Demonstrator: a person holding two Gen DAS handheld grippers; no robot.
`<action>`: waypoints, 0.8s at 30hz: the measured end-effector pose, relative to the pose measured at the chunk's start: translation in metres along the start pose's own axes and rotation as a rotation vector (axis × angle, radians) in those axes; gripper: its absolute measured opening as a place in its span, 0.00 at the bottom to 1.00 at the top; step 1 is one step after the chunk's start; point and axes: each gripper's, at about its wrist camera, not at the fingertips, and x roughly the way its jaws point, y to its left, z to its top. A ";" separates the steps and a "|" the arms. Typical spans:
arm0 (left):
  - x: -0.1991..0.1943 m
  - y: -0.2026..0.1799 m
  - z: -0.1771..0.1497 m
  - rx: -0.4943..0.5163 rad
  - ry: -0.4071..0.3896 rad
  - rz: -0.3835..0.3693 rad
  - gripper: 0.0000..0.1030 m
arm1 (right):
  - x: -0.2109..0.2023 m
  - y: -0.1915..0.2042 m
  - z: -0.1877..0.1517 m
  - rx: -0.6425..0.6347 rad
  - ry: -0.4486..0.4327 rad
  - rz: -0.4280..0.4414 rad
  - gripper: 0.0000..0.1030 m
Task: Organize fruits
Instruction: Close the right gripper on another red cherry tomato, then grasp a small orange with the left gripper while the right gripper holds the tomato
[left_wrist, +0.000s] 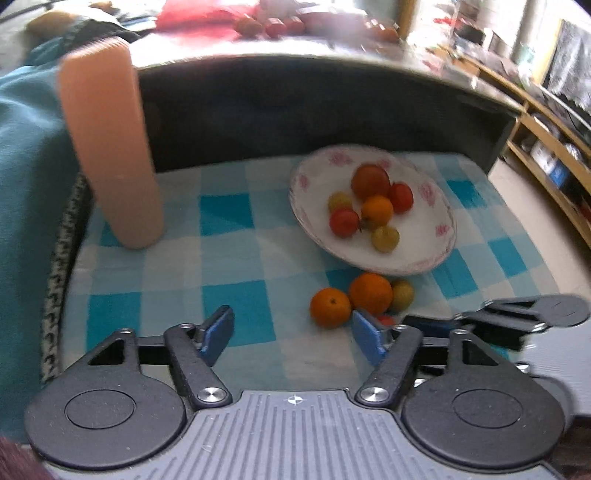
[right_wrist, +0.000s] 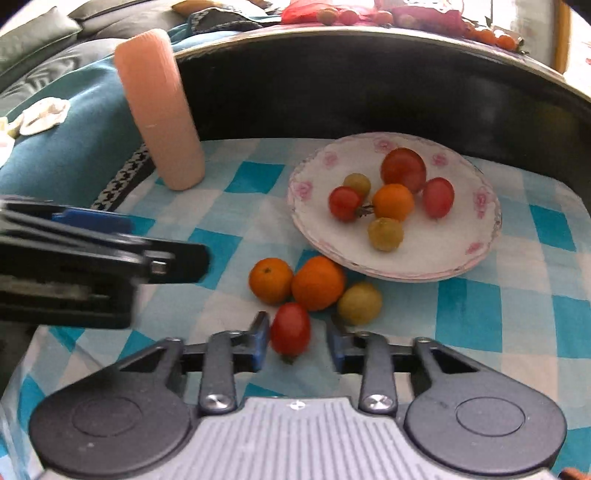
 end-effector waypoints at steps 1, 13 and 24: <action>0.005 -0.002 -0.001 0.017 0.012 -0.008 0.68 | -0.003 0.001 0.000 -0.008 -0.001 -0.001 0.36; 0.033 -0.020 -0.010 0.216 0.011 -0.047 0.64 | -0.031 -0.011 -0.015 -0.011 0.018 -0.040 0.35; 0.052 -0.028 -0.008 0.263 -0.005 -0.058 0.59 | -0.040 -0.021 -0.025 0.018 0.022 -0.025 0.35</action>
